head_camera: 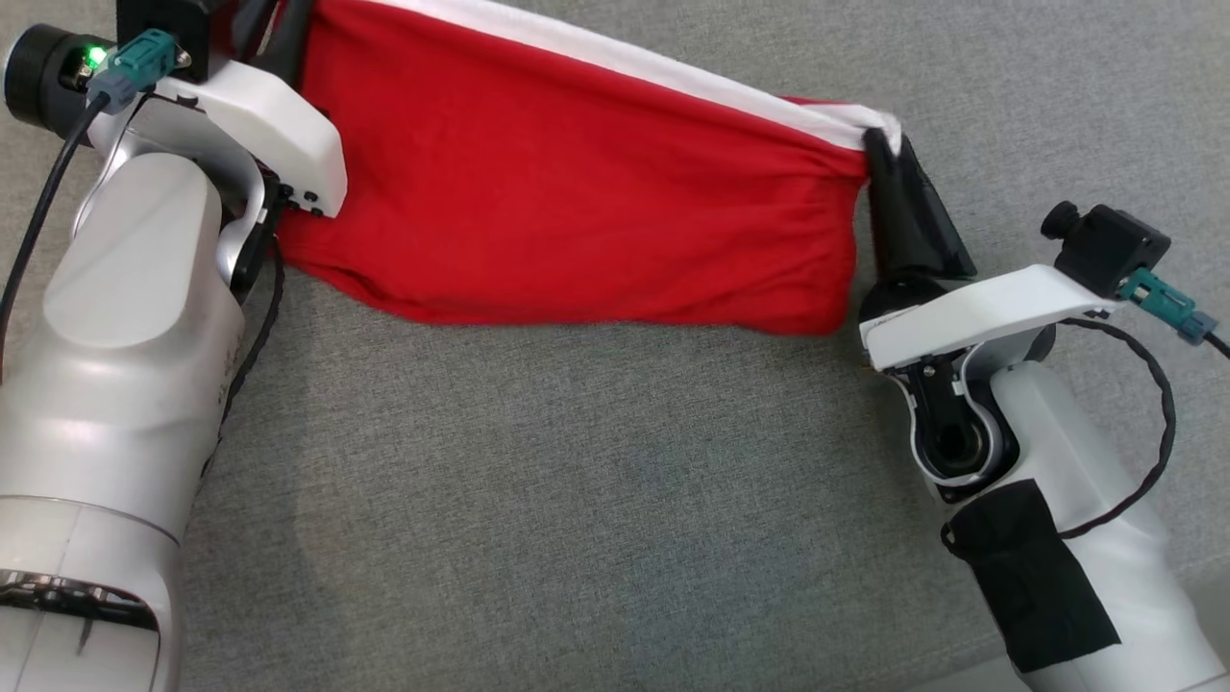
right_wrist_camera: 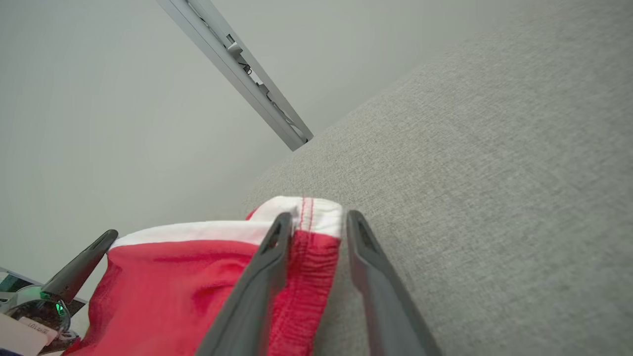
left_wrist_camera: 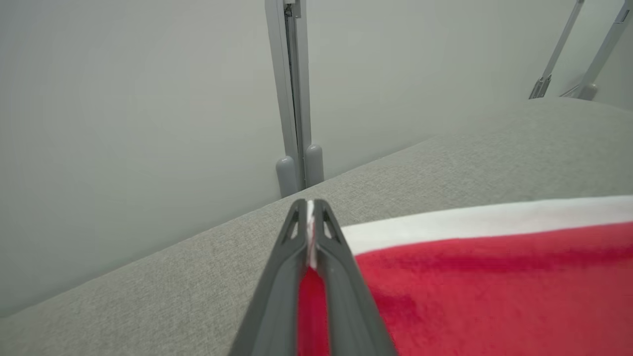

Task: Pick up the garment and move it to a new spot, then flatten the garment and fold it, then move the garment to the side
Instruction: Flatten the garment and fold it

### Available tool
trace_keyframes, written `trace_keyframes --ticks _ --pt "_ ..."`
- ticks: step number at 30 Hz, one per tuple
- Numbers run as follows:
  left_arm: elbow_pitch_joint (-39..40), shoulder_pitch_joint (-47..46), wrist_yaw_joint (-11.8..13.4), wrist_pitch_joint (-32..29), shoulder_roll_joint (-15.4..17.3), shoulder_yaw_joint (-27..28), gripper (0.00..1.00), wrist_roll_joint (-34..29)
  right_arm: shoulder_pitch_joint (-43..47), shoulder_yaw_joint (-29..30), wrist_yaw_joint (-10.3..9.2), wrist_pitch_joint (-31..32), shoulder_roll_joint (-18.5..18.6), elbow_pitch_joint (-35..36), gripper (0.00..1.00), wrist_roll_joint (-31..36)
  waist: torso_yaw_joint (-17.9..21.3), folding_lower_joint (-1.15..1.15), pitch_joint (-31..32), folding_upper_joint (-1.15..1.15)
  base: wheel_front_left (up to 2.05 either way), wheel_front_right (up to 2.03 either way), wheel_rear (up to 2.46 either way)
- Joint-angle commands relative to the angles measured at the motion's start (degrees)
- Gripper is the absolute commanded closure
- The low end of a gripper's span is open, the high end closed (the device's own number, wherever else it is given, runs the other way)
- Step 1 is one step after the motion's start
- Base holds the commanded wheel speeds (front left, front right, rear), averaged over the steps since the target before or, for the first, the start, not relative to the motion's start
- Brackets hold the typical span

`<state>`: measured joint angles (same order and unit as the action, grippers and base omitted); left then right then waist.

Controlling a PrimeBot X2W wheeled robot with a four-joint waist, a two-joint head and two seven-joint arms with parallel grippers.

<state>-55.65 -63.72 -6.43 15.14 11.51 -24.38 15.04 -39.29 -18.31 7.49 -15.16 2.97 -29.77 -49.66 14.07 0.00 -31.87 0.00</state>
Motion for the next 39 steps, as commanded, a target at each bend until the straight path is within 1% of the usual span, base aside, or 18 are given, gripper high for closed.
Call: trace_keyframes --ticks 1,7,11,15,17,21,26,27,28,30,31,32,33,39 --pt "0.83 1.71 0.81 0.00 -0.01 1.01 0.00 -0.15 1.17 -0.29 0.00 0.01 0.04 0.23 0.00 -0.48 -0.10 0.00 0.88 0.00 0.00 0.00 0.00" --pt "1.37 3.96 0.95 0.01 -0.60 3.09 0.00 0.59 3.06 1.26 0.00 0.00 0.13 0.37 0.00 0.96 -1.05 0.00 3.38 0.00 0.00 0.00 0.00" --pt "-2.99 6.44 0.51 -0.03 -1.97 4.35 0.00 2.55 5.49 3.78 0.00 0.00 0.07 0.47 0.00 2.66 -2.14 0.00 6.03 0.00 0.00 0.00 0.00" --pt "-8.99 6.76 -0.14 -3.41 -3.42 4.17 0.00 4.31 7.50 5.55 0.00 0.01 0.13 0.55 0.00 3.79 -2.71 0.00 7.68 0.00 0.00 0.00 0.00" --pt "-10.42 6.99 -0.50 -3.66 -4.00 3.73 0.00 4.77 8.43 6.10 0.00 0.00 0.12 0.52 0.00 2.30 -2.75 0.00 8.12 0.00 0.00 0.00 0.00" --pt "-13.66 8.29 -0.89 -5.70 -4.30 2.57 0.00 5.40 9.29 5.06 0.00 0.00 0.19 0.69 0.00 1.14 -2.29 0.00 8.68 0.00 0.00 0.00 0.00" --pt "-16.28 10.34 -1.04 -9.08 -4.38 1.95 0.00 6.67 9.62 4.53 0.00 0.00 0.12 0.52 0.00 1.52 -1.54 0.00 9.20 0.00 0.00 0.00 0.00" --pt "-16.51 10.76 -1.07 -9.17 -4.34 1.66 0.74 6.66 9.75 4.37 0.00 0.00 0.12 0.46 0.00 1.76 -1.45 0.00 9.38 0.00 0.00 0.00 0.00" --pt "-16.69 11.28 -1.09 -9.08 -4.45 1.42 1.00 6.80 9.95 4.26 0.00 0.00 0.13 0.32 0.00 1.93 -1.45 0.00 9.70 0.00 0.00 0.00 0.00" --pt "-16.78 12.18 -1.12 -8.29 -4.92 0.91 1.00 7.22 10.56 4.48 0.00 0.00 0.14 0.02 0.00 2.50 -1.67 0.00 10.69 0.00 0.00 0.00 0.00" --pt "-16.38 12.59 -1.06 -6.99 -5.07 0.68 1.00 7.36 10.81 4.61 0.00 0.01 0.13 -0.10 0.00 2.96 -1.88 0.00 11.30 0.00 0.00 0.00 0.00" --pt "-15.94 13.95 -1.04 -4.44 -5.26 0.70 1.00 7.99 11.72 5.15 0.00 0.00 0.15 -0.52 0.00 3.61 -2.50 0.00 13.07 0.00 0.00 0.00 0.00" --pt "-15.89 14.89 -1.03 -3.52 -5.57 0.64 1.00 8.23 12.22 5.16 0.00 0.00 0.12 -0.75 0.00 4.40 -2.87 0.00 14.06 0.00 0.00 0.00 0.00" --pt "-15.07 21.67 -1.04 -0.46 -6.92 1.97 1.00 10.91 15.50 5.61 0.00 0.00 0.16 -1.80 0.00 8.70 -5.63 0.00 19.61 0.00 0.00 0.00 0.00"
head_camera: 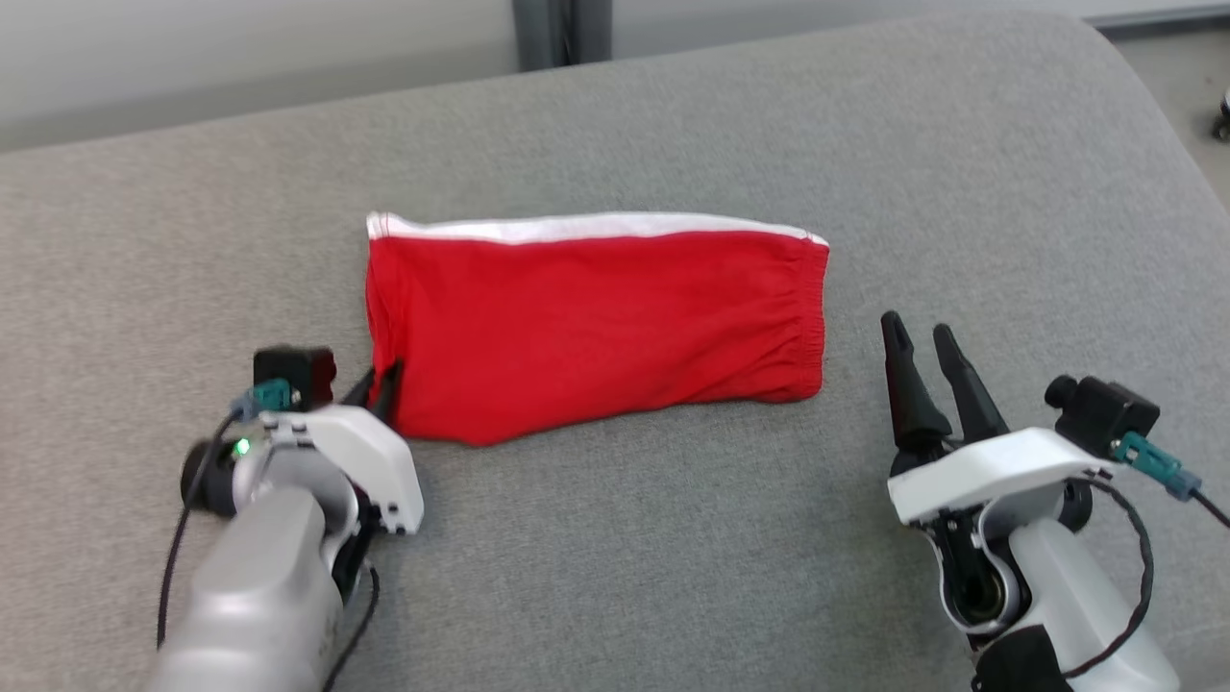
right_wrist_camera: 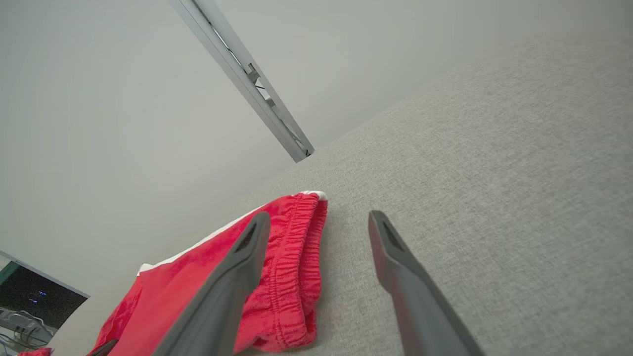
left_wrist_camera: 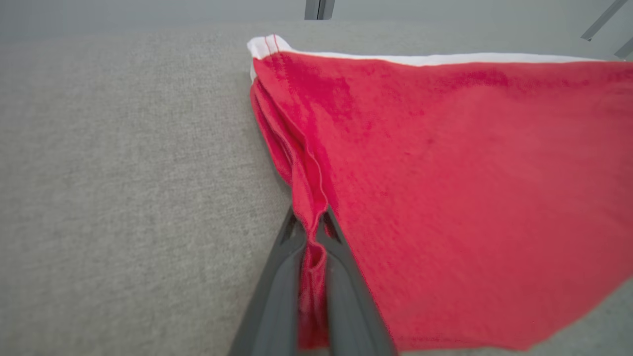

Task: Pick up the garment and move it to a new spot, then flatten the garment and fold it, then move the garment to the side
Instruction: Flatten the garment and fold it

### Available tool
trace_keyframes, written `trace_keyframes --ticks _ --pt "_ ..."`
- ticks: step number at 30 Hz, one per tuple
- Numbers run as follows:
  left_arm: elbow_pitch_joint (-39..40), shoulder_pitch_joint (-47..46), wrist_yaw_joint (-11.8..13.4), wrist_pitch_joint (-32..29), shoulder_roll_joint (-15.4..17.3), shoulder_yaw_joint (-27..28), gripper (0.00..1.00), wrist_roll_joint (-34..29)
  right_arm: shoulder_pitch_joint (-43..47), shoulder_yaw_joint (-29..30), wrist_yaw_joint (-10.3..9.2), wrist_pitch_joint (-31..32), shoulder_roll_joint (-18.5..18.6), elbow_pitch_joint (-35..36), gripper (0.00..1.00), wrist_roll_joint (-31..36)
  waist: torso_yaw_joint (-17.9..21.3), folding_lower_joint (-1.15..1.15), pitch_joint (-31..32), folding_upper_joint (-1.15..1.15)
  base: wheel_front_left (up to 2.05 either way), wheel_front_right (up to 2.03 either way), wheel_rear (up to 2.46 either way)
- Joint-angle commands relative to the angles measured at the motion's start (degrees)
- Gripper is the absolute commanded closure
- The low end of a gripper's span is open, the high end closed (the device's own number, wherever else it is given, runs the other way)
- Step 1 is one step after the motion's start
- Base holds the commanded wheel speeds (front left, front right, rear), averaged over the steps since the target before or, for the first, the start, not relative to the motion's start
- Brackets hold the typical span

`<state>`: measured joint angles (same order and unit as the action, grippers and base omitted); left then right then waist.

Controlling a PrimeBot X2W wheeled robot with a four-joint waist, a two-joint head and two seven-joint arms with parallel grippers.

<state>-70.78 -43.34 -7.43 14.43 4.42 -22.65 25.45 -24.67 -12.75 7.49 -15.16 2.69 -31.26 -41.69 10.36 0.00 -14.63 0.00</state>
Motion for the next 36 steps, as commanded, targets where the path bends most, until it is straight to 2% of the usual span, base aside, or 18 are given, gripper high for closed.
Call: trace_keyframes --ticks 1,11,12,13,19,22,25,29,33,34,35,36 --pt "0.42 2.48 -0.02 0.38 -0.08 0.52 1.00 0.94 1.17 0.23 0.00 0.00 0.37 -0.29 0.00 0.98 -2.47 0.00 3.00 0.00 0.00 0.00 0.00" --pt "6.65 10.84 2.10 0.81 -0.95 2.61 1.00 2.43 3.62 1.06 0.00 0.00 0.43 -1.29 0.00 3.91 -6.75 0.00 5.96 0.00 0.00 0.00 0.00" --pt "8.15 11.34 2.68 0.81 -0.98 2.79 0.60 1.82 3.64 1.18 0.00 0.01 0.43 -1.58 0.00 4.44 -7.18 0.00 5.99 0.00 0.00 0.00 0.00" --pt "9.59 12.16 3.23 0.81 -0.87 2.90 0.00 1.16 3.45 1.18 0.00 0.01 0.42 -1.82 0.00 5.35 -7.63 0.00 5.92 0.00 0.00 0.00 0.00" --pt "21.33 17.72 6.43 0.82 -0.71 5.15 0.00 -3.02 0.61 0.67 0.00 0.00 0.46 -5.76 0.00 13.53 -10.42 0.00 4.41 0.00 0.00 0.00 0.00" --pt "25.35 20.77 6.42 0.83 -0.86 6.31 0.00 -4.26 -0.94 2.15 0.00 0.01 0.43 -9.52 0.00 18.95 -11.94 0.00 3.70 0.00 0.00 0.00 0.00" --pt "27.31 22.60 6.00 0.83 -1.20 6.68 0.00 -5.10 -2.08 4.11 0.00 0.01 0.42 -13.91 0.00 21.07 -13.59 0.00 3.11 0.00 0.00 0.00 0.00" --pt "28.66 23.90 5.39 0.83 -1.33 6.76 0.00 -6.01 -2.64 3.81 0.00 0.01 0.39 -17.76 0.00 19.13 -15.34 0.00 2.44 0.00 0.00 0.00 0.00" --pt "29.69 24.03 5.12 0.83 -1.42 7.29 0.00 -6.81 -2.18 -0.03 0.01 0.15 0.22 -20.55 0.01 14.18 -16.25 0.00 1.70 0.00 0.00 0.00 0.00" --pt "29.98 24.08 4.99 0.83 -1.44 7.39 0.00 -6.98 -1.95 -1.08 0.01 0.20 0.04 -21.06 0.15 12.85 -16.31 0.00 1.59 0.00 0.00 0.00 0.00" --pt "30.24 24.13 4.88 0.83 -1.39 7.48 0.00 -7.04 -1.87 -2.21 0.02 0.24 -0.09 -21.29 0.56 11.64 -16.35 0.00 1.42 0.00 0.00 0.00 0.00" --pt "30.45 24.18 4.92 0.83 -1.38 7.57 0.00 -7.12 -1.99 -2.60 0.06 0.25 -0.12 -21.33 0.56 10.76 -16.31 0.00 1.31 0.00 0.00 0.00 0.00"
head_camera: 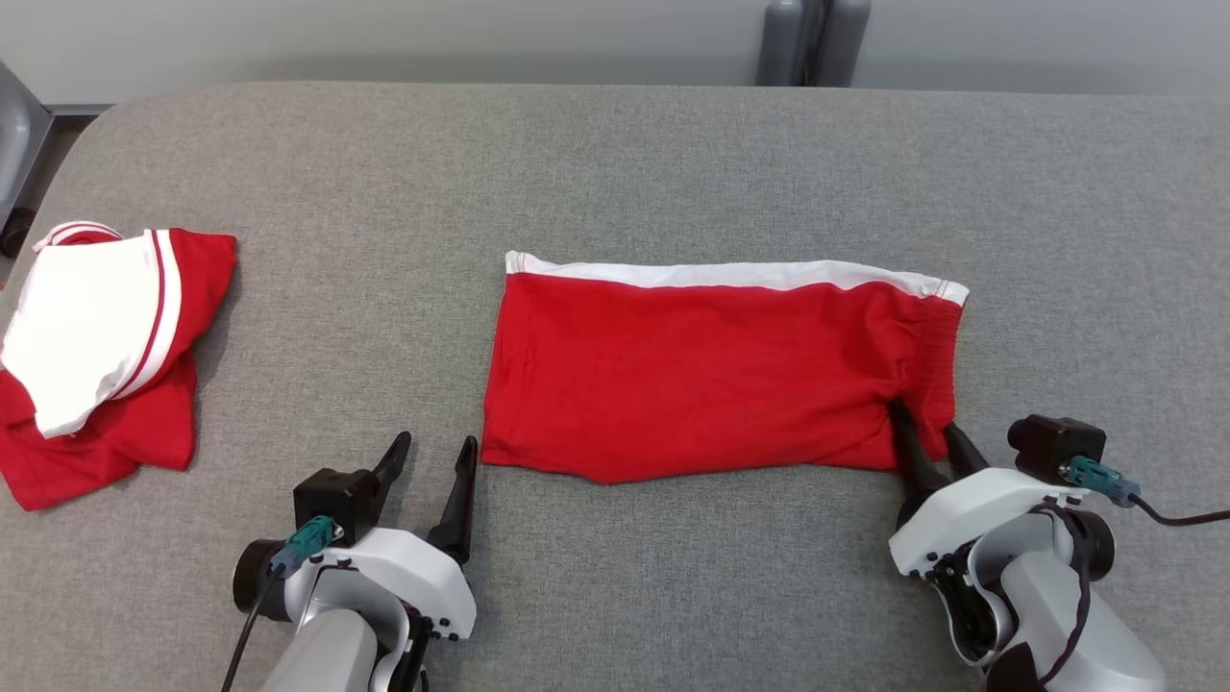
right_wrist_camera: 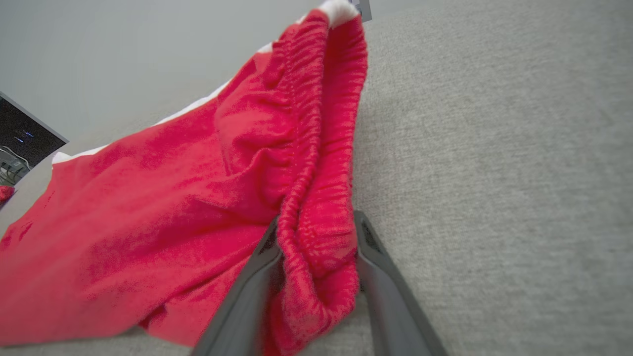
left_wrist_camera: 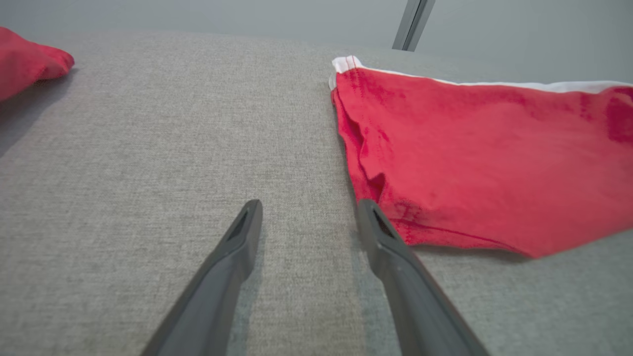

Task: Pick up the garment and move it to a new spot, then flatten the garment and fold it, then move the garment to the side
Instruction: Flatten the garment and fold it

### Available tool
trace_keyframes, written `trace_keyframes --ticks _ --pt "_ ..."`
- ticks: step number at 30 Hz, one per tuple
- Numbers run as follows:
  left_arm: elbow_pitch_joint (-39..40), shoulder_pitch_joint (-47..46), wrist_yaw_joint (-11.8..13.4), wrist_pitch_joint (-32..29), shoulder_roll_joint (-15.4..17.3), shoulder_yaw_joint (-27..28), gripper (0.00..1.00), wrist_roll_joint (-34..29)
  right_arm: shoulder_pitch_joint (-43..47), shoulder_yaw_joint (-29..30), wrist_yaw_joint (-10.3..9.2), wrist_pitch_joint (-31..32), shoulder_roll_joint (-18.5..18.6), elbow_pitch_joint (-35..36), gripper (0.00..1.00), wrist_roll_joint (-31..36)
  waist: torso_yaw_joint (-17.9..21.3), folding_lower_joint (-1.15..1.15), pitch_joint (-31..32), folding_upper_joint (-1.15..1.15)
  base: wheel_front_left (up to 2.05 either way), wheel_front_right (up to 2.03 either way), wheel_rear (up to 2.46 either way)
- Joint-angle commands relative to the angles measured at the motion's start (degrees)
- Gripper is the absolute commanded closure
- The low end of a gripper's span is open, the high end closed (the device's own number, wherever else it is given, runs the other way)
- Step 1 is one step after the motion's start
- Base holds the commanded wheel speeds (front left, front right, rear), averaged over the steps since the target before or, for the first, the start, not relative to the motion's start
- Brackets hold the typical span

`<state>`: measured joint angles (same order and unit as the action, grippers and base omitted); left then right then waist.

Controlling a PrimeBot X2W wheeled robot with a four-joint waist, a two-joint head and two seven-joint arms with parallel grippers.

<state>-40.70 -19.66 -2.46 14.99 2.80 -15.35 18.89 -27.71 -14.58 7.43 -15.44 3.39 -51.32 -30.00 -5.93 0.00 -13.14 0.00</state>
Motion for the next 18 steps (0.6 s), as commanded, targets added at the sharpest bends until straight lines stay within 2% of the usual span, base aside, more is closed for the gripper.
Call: trace_keyframes --ticks 1,5,10,14,18 --pt "0.58 0.58 -0.10 0.27 0.25 0.31 0.00 -0.59 0.97 -0.96 0.11 0.53 -0.80 -1.03 1.00 -1.58 0.03 0.00 -0.24 0.00 0.00 0.00 0.00" --pt "1.18 1.16 -0.32 0.28 0.24 0.30 0.00 -0.56 0.91 0.29 0.11 0.47 -0.48 0.95 1.00 -2.84 0.54 0.00 0.05 0.00 0.00 0.00 0.00" --pt "1.19 2.10 -0.10 0.28 0.23 0.30 0.00 0.16 0.94 2.66 0.05 0.30 1.75 3.59 1.00 -3.61 1.60 0.00 1.34 0.00 0.00 0.00 0.00" --pt "0.88 3.13 -0.25 0.28 0.23 0.09 0.00 0.58 0.25 1.64 0.06 0.29 4.17 5.84 1.00 -3.30 2.23 0.00 2.30 0.00 0.00 0.00 0.00" --pt "0.76 3.16 -0.11 0.28 0.22 -0.86 0.00 1.26 -2.38 -3.03 0.06 0.29 6.39 9.76 1.00 -2.91 2.08 0.00 2.80 0.00 0.00 0.00 0.00"
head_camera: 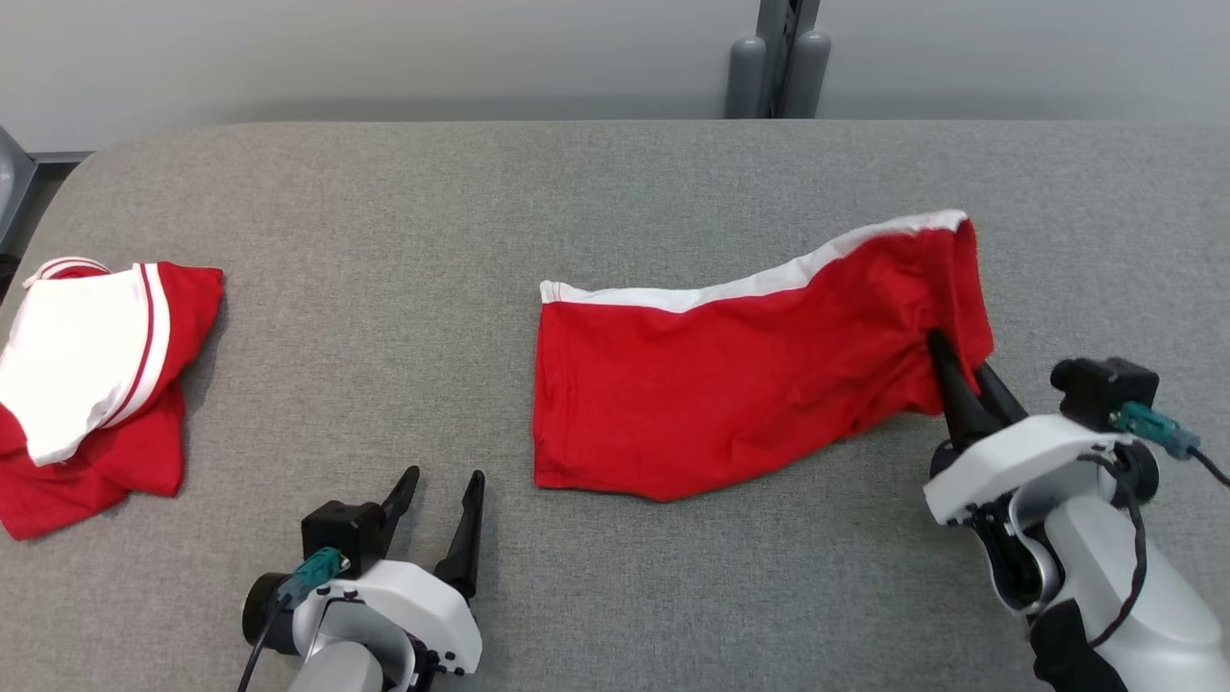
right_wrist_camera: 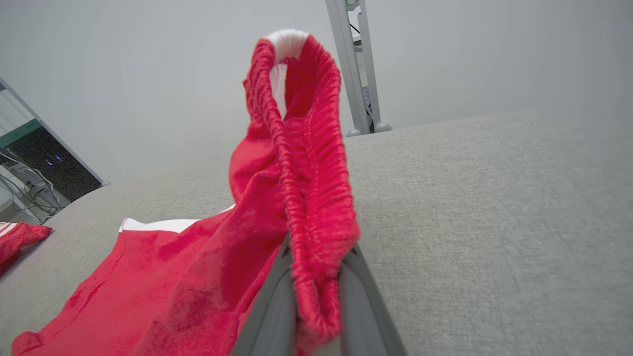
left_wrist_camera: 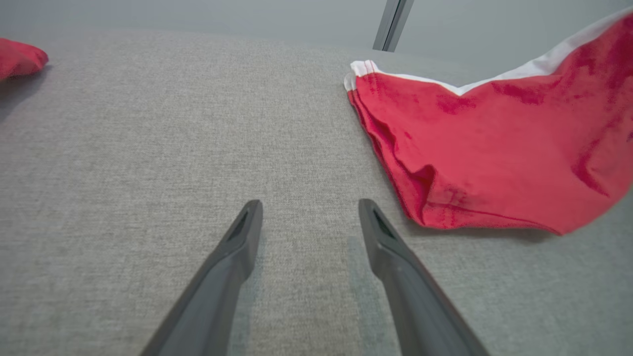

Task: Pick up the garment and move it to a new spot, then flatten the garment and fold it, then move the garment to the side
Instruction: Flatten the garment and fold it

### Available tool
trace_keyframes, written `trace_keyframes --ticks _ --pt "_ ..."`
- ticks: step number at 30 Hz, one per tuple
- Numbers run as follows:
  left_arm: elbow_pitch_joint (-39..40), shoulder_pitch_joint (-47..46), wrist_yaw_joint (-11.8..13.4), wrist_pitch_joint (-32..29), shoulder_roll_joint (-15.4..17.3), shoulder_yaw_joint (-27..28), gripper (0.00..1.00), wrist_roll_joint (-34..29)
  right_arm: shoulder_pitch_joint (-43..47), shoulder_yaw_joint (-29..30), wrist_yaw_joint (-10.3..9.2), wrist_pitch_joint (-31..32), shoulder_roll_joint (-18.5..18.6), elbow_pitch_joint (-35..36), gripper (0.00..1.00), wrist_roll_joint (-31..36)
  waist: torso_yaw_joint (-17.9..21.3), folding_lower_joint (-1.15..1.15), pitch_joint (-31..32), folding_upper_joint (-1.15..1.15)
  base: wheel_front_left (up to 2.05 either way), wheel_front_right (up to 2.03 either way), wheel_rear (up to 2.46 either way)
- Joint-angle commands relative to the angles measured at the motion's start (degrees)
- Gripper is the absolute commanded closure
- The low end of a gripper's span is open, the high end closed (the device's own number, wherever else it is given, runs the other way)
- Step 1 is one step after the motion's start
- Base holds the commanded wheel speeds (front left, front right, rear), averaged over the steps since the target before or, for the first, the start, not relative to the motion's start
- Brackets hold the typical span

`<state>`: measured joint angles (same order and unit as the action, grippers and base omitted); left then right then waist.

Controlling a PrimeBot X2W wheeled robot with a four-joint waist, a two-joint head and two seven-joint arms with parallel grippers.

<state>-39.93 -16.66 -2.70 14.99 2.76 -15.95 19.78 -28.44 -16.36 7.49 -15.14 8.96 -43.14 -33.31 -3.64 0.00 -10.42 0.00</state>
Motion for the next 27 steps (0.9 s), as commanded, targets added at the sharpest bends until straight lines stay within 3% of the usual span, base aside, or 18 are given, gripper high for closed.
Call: trace_keyframes --ticks 1,10,18,19,20,27 --pt "0.00 0.16 0.14 0.28 0.25 -0.27 0.00 0.38 -1.65 -1.25 0.00 -0.01 0.82 1.58 1.00 0.39 -0.22 0.00 0.08 0.00 0.00 0.00 0.00" --pt "0.22 -0.06 0.68 0.28 0.29 -4.58 0.00 2.24 -5.54 -15.03 0.00 2.26 0.93 6.51 1.00 -0.73 -6.57 0.00 0.57 0.00 0.00 0.00 0.00" --pt "0.53 0.18 1.72 0.27 0.26 -8.35 0.00 3.99 -6.24 -21.10 0.00 4.07 -1.30 0.57 1.00 -1.90 -15.96 0.00 0.49 0.00 0.00 0.00 0.00" --pt "0.38 0.49 1.80 0.27 0.25 -8.35 0.00 3.95 -6.47 -21.66 0.00 3.89 -1.74 -0.43 0.68 -1.74 -16.56 0.00 0.55 0.00 0.00 0.00 0.00" --pt "0.40 0.69 1.87 0.28 0.25 -8.28 0.00 3.91 -6.66 -22.12 0.00 3.55 -2.33 -1.22 0.00 -2.09 -16.97 0.00 0.59 0.00 0.00 0.00 0.00" --pt "2.23 1.38 2.81 0.28 0.19 -5.90 0.00 2.13 -7.40 -22.17 -0.01 0.55 -3.52 -2.43 0.00 -4.25 -14.90 0.00 1.38 0.00 0.00 0.00 0.00"
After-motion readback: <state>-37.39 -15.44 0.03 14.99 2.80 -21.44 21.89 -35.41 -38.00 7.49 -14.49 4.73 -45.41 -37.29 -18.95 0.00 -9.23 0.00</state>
